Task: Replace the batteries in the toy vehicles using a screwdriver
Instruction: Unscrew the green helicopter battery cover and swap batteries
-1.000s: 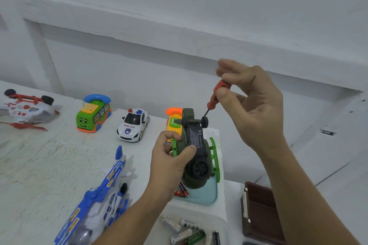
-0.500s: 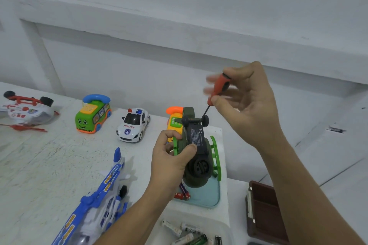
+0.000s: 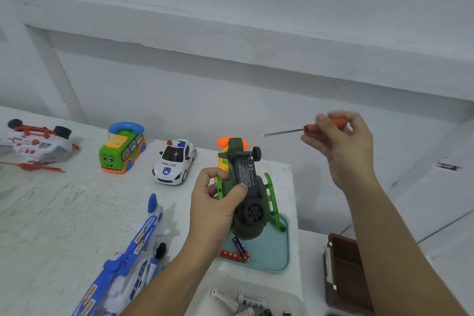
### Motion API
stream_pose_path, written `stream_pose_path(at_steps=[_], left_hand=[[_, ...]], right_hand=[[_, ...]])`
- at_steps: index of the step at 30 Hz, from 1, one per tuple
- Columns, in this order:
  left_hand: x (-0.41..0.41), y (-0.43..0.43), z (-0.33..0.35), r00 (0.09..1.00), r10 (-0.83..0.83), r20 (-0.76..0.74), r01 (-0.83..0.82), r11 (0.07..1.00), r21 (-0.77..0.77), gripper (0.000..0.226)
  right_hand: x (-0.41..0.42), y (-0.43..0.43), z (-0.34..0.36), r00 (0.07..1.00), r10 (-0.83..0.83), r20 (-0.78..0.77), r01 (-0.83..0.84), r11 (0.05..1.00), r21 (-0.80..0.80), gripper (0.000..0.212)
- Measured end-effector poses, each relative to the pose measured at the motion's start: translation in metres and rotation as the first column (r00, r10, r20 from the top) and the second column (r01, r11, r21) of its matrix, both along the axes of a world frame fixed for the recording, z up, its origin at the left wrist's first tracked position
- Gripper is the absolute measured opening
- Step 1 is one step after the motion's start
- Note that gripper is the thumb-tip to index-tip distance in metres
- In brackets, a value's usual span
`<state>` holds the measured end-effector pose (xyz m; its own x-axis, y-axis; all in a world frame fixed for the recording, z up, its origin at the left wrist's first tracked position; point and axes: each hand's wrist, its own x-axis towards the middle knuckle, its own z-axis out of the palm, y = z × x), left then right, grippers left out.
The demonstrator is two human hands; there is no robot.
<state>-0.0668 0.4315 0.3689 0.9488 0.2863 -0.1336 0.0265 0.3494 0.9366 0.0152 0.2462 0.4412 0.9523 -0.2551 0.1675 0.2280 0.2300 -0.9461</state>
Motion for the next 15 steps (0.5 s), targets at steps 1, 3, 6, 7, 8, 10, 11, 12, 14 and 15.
stream_pose_path(at_steps=[1, 3, 6, 7, 8, 10, 11, 12, 14, 15], left_hand=[[0.0, 0.001, 0.0, 1.0, 0.009, -0.006, -0.009, 1.0, 0.002, 0.027], [0.0, 0.002, -0.001, 1.0, 0.021, -0.015, -0.022, 1.0, -0.007, 0.027], [-0.001, 0.004, -0.001, 0.999, 0.034, -0.024, -0.034, 0.999, 0.005, 0.026], [-0.001, 0.004, -0.001, 0.999, 0.038, -0.025, -0.037, 0.999, 0.01, 0.026], [-0.001, 0.004, -0.001, 0.999, 0.038, -0.025, -0.038, 0.999, 0.012, 0.026], [-0.003, 0.004, 0.0, 0.999, 0.035, -0.026, -0.035, 0.999, 0.0, 0.026], [-0.003, 0.004, 0.001, 0.999, 0.032, -0.026, -0.032, 0.999, -0.005, 0.026], [-0.004, 0.004, 0.001, 0.999, 0.028, -0.026, -0.028, 1.0, -0.007, 0.026], [-0.006, 0.005, 0.001, 0.999, 0.023, -0.024, -0.023, 1.0, -0.007, 0.026], [-0.006, 0.006, 0.001, 1.0, 0.023, -0.022, -0.023, 1.0, -0.006, 0.026]], right_hand=[[0.005, -0.008, -0.01, 0.997, -0.006, -0.077, 0.012, 0.997, 0.079, 0.017], [0.009, -0.02, -0.032, 0.98, 0.005, -0.199, 0.023, 0.99, 0.139, 0.019], [0.005, -0.028, -0.073, 0.941, -0.029, -0.339, 0.015, 0.999, -0.043, 0.026], [0.003, -0.028, -0.088, 0.925, -0.066, -0.373, 0.002, 0.985, -0.17, 0.029], [-0.001, -0.026, -0.102, 0.912, -0.107, -0.395, -0.021, 0.952, -0.306, 0.032], [-0.008, -0.018, -0.127, 0.899, -0.164, -0.407, -0.08, 0.851, -0.52, 0.038], [-0.011, -0.014, -0.136, 0.901, -0.178, -0.395, -0.102, 0.798, -0.593, 0.038], [-0.013, -0.01, -0.143, 0.91, -0.181, -0.373, -0.113, 0.758, -0.643, 0.037], [-0.016, -0.005, -0.152, 0.93, -0.168, -0.327, -0.114, 0.714, -0.691, 0.033], [-0.017, -0.004, -0.154, 0.937, -0.156, -0.313, -0.116, 0.707, -0.698, 0.029]])
